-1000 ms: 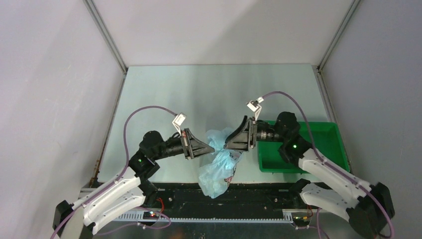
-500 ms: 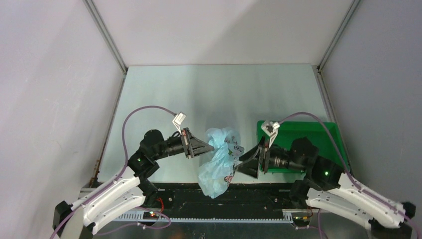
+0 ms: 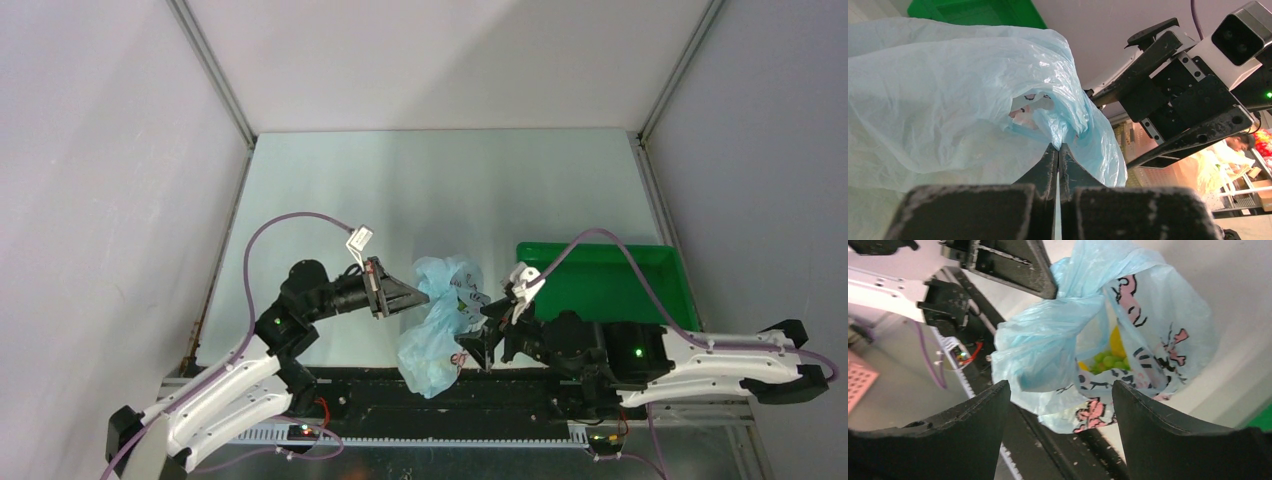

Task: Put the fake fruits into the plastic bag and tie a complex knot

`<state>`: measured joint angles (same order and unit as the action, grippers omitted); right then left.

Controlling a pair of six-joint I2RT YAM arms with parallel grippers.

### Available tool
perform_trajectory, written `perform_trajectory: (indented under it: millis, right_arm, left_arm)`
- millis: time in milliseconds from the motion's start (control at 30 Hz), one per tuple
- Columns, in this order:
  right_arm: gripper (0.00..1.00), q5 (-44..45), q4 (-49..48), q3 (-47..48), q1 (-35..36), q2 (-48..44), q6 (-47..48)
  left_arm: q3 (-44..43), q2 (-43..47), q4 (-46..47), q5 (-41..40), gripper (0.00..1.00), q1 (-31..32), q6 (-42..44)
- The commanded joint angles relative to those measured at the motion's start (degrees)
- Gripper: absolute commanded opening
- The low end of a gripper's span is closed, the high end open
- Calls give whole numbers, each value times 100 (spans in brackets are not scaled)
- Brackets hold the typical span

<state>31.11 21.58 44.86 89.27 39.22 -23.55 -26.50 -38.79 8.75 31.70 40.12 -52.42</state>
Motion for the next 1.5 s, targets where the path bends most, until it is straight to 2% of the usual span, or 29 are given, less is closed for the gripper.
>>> perform_trajectory:
  millis: [0, 667, 767, 800, 833, 867, 900, 933, 1000, 1267, 1467]
  right_arm:
    - [79, 659, -170, 308, 72, 203, 456]
    - [72, -121, -602, 357, -177, 640, 757]
    - [60, -142, -600, 357, -266, 651, 751]
    - [51, -147, -597, 357, -277, 649, 750]
    - [46, -144, -581, 357, -309, 648, 744]
    - [35, -144, -579, 357, -325, 644, 726]
    - [29, -142, -559, 357, -352, 637, 723]
    - [17, -108, -550, 357, -368, 639, 692]
    - [1, -73, -460, 352, -452, 625, 639]
    - [0, 577, 241, 356, -708, 561, 25]
    - [0, 1061, 722, 356, -875, 491, -366]
  left_arm:
    - [-269, 85, 39, 20, 0, 22, 136]
    - [-312, 62, 45, 31, 0, 14, 145]
    - [-312, 85, 40, 37, 0, 17, 164]
    - [-312, 88, 39, 29, 0, 19, 168]
    - [-312, 94, 19, 20, 0, 16, 186]
    - [-329, 97, -45, -19, 0, 19, 200]
    - [-367, 110, -109, -124, 0, 26, 260]
    - [-392, 118, -310, -210, 0, 24, 303]
    - [-462, 185, -563, -547, 0, 18, 428]
    - [-462, 477, -1331, -2337, 0, 6, 493]
    - [-471, 213, -1526, -3055, 0, -93, 601]
